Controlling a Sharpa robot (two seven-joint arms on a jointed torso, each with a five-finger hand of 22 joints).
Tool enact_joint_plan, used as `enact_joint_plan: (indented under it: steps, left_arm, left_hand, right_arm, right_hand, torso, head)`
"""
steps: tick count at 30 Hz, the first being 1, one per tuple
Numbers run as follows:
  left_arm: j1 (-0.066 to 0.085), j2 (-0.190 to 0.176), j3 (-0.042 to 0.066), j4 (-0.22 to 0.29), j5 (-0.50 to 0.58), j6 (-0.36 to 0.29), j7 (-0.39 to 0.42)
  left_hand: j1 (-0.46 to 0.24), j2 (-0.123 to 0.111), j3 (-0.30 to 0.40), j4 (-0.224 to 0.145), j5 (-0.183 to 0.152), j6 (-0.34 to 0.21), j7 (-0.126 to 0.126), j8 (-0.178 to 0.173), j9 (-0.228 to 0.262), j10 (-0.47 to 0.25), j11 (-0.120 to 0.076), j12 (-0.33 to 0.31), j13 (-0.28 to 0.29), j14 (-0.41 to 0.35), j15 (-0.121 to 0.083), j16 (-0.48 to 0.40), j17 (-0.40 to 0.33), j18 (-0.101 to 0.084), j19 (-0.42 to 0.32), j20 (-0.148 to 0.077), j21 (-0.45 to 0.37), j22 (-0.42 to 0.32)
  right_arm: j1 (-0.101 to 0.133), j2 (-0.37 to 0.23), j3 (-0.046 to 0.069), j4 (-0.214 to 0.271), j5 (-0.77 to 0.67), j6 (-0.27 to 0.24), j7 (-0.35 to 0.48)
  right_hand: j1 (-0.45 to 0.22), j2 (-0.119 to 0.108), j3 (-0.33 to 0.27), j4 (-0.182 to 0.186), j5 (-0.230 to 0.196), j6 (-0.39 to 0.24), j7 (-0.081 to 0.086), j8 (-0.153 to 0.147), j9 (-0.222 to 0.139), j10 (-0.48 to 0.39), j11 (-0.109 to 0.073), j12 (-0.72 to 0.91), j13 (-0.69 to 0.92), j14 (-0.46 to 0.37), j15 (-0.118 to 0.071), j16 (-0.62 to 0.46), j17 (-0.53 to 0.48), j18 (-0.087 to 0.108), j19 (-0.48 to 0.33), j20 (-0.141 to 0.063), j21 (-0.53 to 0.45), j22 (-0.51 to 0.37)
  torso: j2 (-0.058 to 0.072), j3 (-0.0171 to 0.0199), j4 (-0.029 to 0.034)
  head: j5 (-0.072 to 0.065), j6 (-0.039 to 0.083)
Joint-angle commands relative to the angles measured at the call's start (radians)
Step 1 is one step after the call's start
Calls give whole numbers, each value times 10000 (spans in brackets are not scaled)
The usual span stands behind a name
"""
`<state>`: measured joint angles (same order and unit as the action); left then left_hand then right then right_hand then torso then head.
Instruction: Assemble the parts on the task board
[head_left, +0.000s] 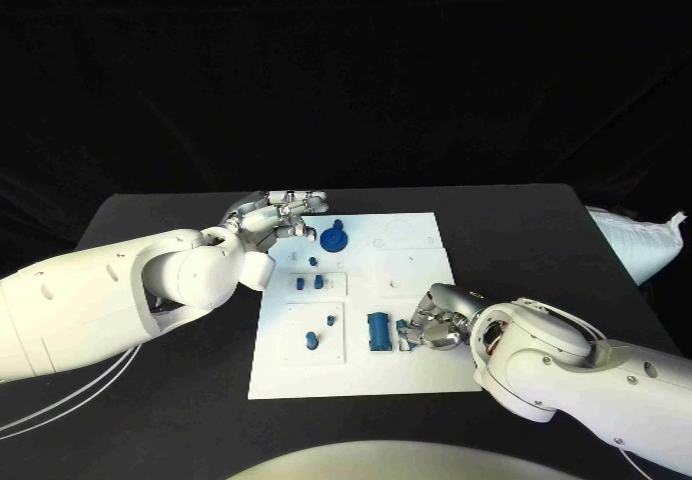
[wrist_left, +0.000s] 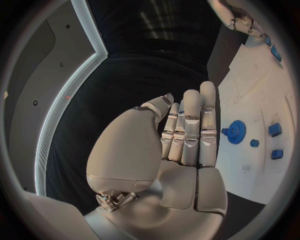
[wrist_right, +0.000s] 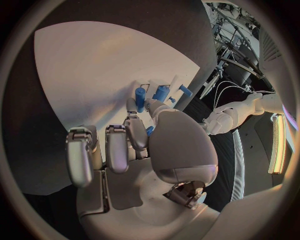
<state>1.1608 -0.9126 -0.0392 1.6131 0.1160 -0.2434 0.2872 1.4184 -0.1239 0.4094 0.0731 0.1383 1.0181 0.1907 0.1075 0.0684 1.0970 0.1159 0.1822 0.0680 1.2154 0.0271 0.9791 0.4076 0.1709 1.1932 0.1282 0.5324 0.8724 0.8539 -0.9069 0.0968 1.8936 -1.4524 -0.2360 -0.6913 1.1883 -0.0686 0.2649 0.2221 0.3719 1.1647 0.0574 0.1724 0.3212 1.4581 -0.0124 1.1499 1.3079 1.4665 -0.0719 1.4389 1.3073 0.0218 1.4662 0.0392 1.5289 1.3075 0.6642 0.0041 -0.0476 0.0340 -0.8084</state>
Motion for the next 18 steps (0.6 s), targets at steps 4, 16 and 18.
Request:
enact_joint_plan:
  steps: [4, 16, 18]
  left_arm:
    - [3, 12, 7, 29, -59, 228, 22]
    - [3, 7, 7, 22, -60, 233, -15]
    - [3, 6, 7, 22, -60, 236, -19]
  left_hand:
    - [100, 1, 12, -90, 30, -73, -2, 59, -3, -98, -1, 48, -10, -52, -25, 50, -13, 116, 14, -51, -45, 7]
    - [97, 1, 14, -91, 30, -73, 0, 60, -3, -99, 1, 50, -10, -52, -24, 51, -15, 115, 13, -51, -44, 8]
    - [97, 1, 14, -91, 30, -73, 0, 60, -3, -99, 1, 50, -10, -52, -24, 51, -15, 115, 13, -51, -44, 8]
  right_arm:
    - [-29, 23, -27, -37, -238, 387, -250]
    - [-32, -2, -29, 64, -408, 474, -158]
    - [-34, -24, -29, 96, -480, 431, -146]
  right_hand:
    - [-486, -14, -493, 354, 349, 131, -43, 7, 95, 61, -100, -204, 58, 642, -107, 21, 493, -56, 624, -66, 10, 2147]
    - [-1326, 244, -1744, 688, -332, 482, -219, 219, 333, 288, -242, 351, 430, 654, -231, 28, 534, -60, 638, -180, 16, 2163]
    - [-1456, 317, -1952, 693, -599, 493, -229, 234, 365, 303, -250, 370, 455, 655, -238, 29, 540, -60, 638, -189, 16, 2164]
  torso:
    - [0, 3, 0]
    - [2, 7, -7]
    - [-3, 7, -11]
  head:
    - [0, 9]
    - [8, 13]
    - [18, 16]
